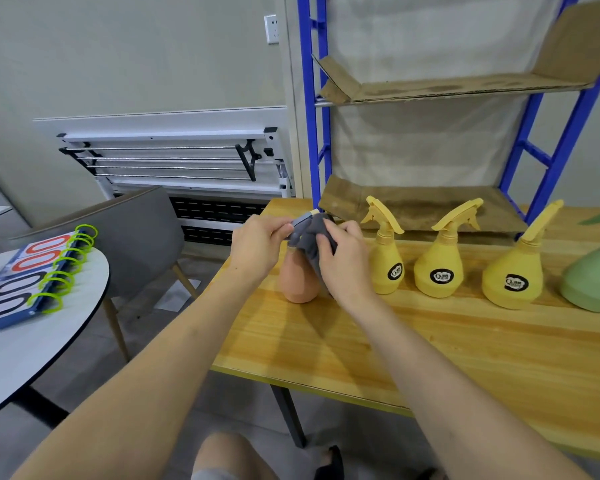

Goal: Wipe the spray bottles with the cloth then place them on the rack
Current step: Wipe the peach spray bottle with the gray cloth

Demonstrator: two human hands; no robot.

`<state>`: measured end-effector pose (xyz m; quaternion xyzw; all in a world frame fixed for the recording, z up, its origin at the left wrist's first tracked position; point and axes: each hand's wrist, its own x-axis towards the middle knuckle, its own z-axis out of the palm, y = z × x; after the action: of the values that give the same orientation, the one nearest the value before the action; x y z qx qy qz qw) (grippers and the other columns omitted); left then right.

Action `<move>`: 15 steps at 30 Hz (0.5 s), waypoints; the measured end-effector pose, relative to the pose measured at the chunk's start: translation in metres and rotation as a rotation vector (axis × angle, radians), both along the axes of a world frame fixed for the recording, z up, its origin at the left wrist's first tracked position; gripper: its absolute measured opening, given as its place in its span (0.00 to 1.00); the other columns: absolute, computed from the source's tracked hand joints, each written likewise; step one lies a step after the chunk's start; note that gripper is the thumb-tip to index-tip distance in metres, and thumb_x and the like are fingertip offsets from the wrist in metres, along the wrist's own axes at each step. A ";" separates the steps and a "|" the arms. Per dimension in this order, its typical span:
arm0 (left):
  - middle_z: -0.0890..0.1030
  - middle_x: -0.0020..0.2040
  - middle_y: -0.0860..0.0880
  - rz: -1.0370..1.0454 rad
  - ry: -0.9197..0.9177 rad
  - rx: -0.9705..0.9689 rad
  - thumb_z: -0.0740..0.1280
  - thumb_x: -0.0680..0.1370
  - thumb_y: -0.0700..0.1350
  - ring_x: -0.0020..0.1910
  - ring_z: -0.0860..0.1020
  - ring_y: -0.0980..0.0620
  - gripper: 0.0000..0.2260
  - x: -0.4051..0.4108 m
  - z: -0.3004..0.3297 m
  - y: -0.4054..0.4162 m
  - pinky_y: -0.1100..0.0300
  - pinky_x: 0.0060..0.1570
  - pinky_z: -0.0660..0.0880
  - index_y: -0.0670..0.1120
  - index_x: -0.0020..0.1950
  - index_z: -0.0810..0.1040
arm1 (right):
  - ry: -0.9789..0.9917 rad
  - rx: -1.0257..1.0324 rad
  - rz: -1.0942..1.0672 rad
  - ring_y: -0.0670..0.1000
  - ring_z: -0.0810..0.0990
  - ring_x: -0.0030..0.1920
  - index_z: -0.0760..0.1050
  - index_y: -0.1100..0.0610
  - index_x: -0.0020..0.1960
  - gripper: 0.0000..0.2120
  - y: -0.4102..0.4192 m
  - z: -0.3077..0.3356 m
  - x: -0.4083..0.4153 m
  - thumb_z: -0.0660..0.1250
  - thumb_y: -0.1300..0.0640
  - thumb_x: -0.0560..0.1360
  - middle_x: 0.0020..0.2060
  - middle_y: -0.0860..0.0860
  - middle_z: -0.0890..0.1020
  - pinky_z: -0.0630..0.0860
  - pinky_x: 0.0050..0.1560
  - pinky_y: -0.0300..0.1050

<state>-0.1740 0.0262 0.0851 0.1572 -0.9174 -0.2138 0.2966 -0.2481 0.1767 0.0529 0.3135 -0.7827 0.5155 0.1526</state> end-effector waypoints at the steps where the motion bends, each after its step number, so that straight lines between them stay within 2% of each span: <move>1: 0.84 0.43 0.50 -0.005 -0.008 -0.009 0.62 0.84 0.49 0.47 0.81 0.48 0.11 0.000 0.001 0.000 0.43 0.50 0.78 0.50 0.50 0.83 | -0.014 0.013 0.008 0.50 0.75 0.46 0.80 0.58 0.61 0.11 -0.002 -0.001 0.000 0.64 0.58 0.81 0.47 0.51 0.72 0.76 0.50 0.47; 5: 0.85 0.47 0.51 0.004 -0.002 0.013 0.62 0.85 0.48 0.49 0.81 0.46 0.11 0.000 0.001 0.003 0.43 0.52 0.77 0.51 0.55 0.84 | -0.106 0.092 -0.023 0.51 0.76 0.50 0.80 0.58 0.64 0.13 0.006 -0.009 -0.003 0.64 0.60 0.82 0.51 0.52 0.73 0.74 0.53 0.42; 8: 0.85 0.49 0.49 0.023 -0.018 0.012 0.61 0.85 0.48 0.50 0.81 0.45 0.11 0.001 0.004 0.007 0.42 0.53 0.77 0.50 0.56 0.84 | -0.135 0.101 -0.041 0.53 0.77 0.54 0.79 0.58 0.66 0.14 0.011 -0.002 -0.005 0.64 0.60 0.82 0.54 0.53 0.74 0.75 0.56 0.43; 12: 0.86 0.52 0.49 0.033 -0.047 0.048 0.61 0.85 0.49 0.54 0.81 0.44 0.12 0.002 0.005 0.006 0.42 0.56 0.76 0.52 0.60 0.83 | -0.070 0.082 -0.002 0.51 0.76 0.50 0.80 0.55 0.63 0.12 0.003 0.014 -0.001 0.63 0.60 0.82 0.50 0.51 0.72 0.74 0.52 0.43; 15: 0.86 0.51 0.48 0.037 -0.062 0.042 0.61 0.85 0.49 0.53 0.81 0.44 0.12 0.001 0.006 0.003 0.43 0.56 0.77 0.54 0.60 0.83 | -0.104 0.125 -0.009 0.51 0.74 0.49 0.80 0.56 0.61 0.11 0.002 0.008 -0.002 0.62 0.61 0.82 0.50 0.51 0.72 0.71 0.50 0.43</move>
<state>-0.1728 0.0293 0.0908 0.1868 -0.9184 -0.2223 0.2686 -0.2500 0.1790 0.0614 0.2918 -0.8216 0.4806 0.0944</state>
